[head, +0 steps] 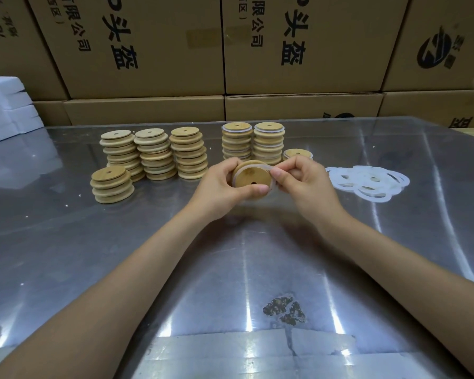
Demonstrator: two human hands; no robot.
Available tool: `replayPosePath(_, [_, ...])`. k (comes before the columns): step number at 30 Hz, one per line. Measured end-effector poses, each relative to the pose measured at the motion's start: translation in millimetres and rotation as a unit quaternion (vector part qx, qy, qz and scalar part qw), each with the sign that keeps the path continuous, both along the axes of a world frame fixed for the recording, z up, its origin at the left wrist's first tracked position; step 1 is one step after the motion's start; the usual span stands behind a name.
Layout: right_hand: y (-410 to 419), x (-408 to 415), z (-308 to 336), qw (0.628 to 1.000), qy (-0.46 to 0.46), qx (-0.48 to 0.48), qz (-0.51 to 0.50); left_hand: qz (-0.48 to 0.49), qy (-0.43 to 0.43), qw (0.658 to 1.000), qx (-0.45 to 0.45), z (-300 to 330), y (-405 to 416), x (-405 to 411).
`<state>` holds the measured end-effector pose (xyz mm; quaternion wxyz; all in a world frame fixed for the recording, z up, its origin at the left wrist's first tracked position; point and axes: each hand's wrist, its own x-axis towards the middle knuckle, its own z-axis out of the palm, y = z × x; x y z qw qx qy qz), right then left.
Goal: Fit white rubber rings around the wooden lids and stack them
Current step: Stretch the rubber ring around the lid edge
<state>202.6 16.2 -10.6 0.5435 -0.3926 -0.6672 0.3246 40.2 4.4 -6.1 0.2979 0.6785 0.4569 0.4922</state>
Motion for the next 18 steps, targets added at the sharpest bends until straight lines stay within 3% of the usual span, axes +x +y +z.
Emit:
replayPosePath(9, [-2.2, 2.8, 1.4, 0.997, 0.018, -0.027, 0.064, -0.007, -0.115, 0.992, -0.056, -1.4, 0.5, 0.1])
replayPosePath(18, [-3.8, 3.2, 2.7, 0.994, 0.049, -0.059, 0.08, -0.027, -0.143, 0.987, -0.073, 1.0, -1.8, 1.5])
